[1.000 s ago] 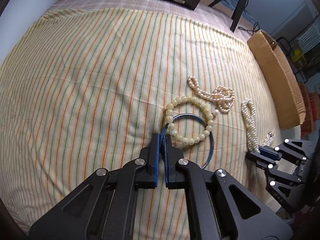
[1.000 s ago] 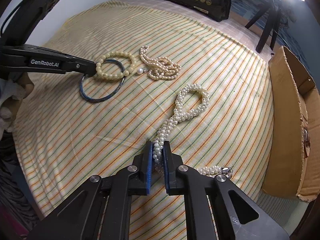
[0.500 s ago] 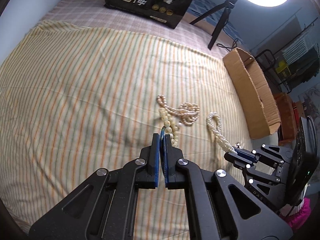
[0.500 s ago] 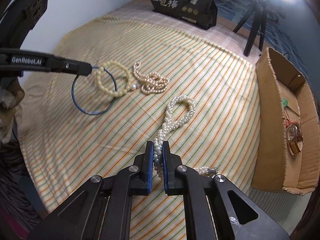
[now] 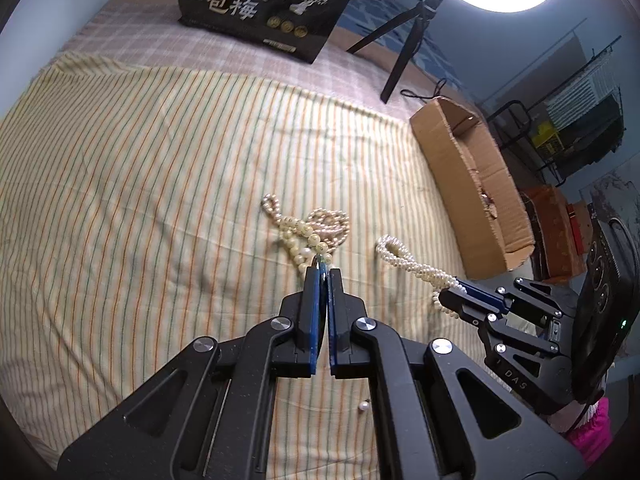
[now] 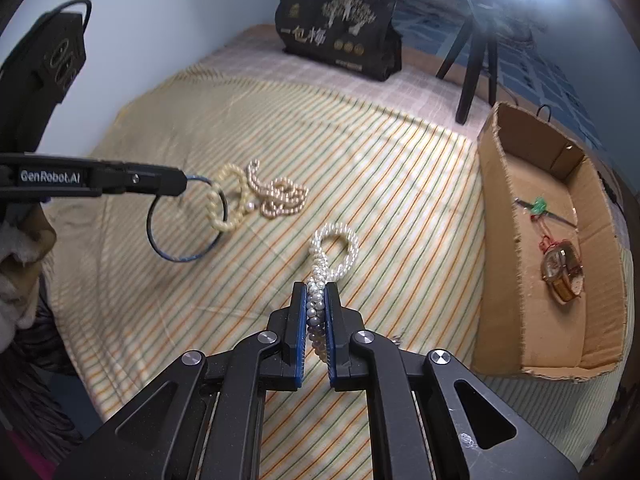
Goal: Organize jewelry
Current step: 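Carry the pearl necklace in the right tool while the left tool carries the bangle to the box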
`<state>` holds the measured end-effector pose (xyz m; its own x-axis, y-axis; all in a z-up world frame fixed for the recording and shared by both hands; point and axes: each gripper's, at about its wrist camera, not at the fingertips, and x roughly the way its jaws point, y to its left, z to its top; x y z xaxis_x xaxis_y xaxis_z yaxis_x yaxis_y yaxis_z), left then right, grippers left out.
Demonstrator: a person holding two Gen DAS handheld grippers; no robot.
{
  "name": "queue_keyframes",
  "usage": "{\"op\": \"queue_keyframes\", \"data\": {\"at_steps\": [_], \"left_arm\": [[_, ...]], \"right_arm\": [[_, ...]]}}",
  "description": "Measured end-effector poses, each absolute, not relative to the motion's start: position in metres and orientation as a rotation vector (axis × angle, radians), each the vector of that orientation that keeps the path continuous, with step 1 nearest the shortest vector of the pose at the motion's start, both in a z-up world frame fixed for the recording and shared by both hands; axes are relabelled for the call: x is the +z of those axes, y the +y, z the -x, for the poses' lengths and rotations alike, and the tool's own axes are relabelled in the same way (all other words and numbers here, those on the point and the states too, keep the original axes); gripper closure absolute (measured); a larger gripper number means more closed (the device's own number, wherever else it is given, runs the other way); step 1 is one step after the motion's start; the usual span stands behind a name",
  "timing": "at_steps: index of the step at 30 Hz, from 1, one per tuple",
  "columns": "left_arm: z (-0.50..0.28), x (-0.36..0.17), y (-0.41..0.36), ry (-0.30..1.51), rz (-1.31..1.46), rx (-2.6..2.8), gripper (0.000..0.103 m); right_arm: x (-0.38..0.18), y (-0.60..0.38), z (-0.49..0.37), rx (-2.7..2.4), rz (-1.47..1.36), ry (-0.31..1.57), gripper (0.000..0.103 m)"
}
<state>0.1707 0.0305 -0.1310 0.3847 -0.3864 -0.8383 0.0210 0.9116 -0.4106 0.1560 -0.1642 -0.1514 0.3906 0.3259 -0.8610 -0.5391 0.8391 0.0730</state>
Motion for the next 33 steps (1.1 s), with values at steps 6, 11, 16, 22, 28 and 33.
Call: {"op": "queue_keyframes", "data": {"at_steps": [6, 11, 16, 22, 28, 33], "left_arm": [[-0.167, -0.117, 0.030, 1.125, 0.376, -0.295, 0.102], [-0.166, -0.103, 0.027, 1.091, 0.369, -0.310, 0.102], [-0.167, -0.093, 0.021, 1.066, 0.363, -0.325, 0.102], [-0.169, -0.082, 0.010, 1.043, 0.370, -0.345, 0.102], [-0.174, -0.068, -0.009, 1.013, 0.360, -0.374, 0.102], [-0.180, -0.055, -0.031, 0.988, 0.343, -0.404, 0.102]], "right_arm": [[-0.133, -0.171, -0.157, 0.559, 0.194, 0.986, 0.096], [-0.121, -0.171, -0.158, 0.561, 0.178, 0.955, 0.096], [-0.106, -0.174, -0.154, 0.561, 0.162, 0.921, 0.096], [-0.088, -0.187, -0.156, 0.545, 0.129, 0.875, 0.096], [-0.068, -0.211, -0.159, 0.513, 0.086, 0.830, 0.096], [-0.058, -0.238, -0.163, 0.466, 0.049, 0.806, 0.096]]}}
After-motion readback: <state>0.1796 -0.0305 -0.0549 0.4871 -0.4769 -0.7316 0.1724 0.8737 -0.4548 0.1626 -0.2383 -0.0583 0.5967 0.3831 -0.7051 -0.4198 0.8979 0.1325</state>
